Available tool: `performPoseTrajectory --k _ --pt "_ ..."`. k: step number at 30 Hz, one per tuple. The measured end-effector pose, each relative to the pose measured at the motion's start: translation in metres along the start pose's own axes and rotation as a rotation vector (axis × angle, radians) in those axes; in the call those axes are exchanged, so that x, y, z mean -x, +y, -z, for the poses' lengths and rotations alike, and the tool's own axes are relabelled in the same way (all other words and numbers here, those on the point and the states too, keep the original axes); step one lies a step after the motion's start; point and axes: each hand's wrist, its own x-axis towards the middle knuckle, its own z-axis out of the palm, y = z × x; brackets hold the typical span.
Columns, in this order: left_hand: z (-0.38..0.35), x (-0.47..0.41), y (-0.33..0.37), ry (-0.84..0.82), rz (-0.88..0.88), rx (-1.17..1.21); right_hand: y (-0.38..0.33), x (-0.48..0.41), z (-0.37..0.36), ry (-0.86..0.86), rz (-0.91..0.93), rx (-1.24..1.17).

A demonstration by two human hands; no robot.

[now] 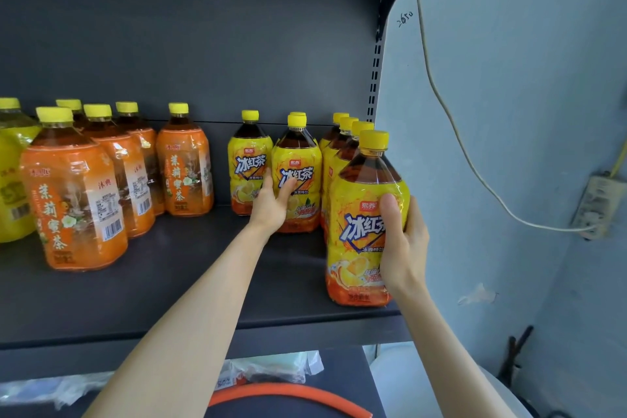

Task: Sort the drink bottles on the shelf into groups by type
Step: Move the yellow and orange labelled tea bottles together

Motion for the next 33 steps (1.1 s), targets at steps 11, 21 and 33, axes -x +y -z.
performPoseTrajectory --k 11,21,33 --pt "0.01 0.039 0.02 -0.008 0.182 -0.032 -0.003 0.002 0.0 -0.026 -0.004 0.021" --pt "0.0 0.127 0.051 -0.115 -0.066 0.496 -0.004 0.03 -0.039 -0.066 0.003 0.113" --pt "0.011 0.103 0.044 0.126 -0.1 0.35 0.008 -0.011 -0.033 0.009 0.081 0.381"
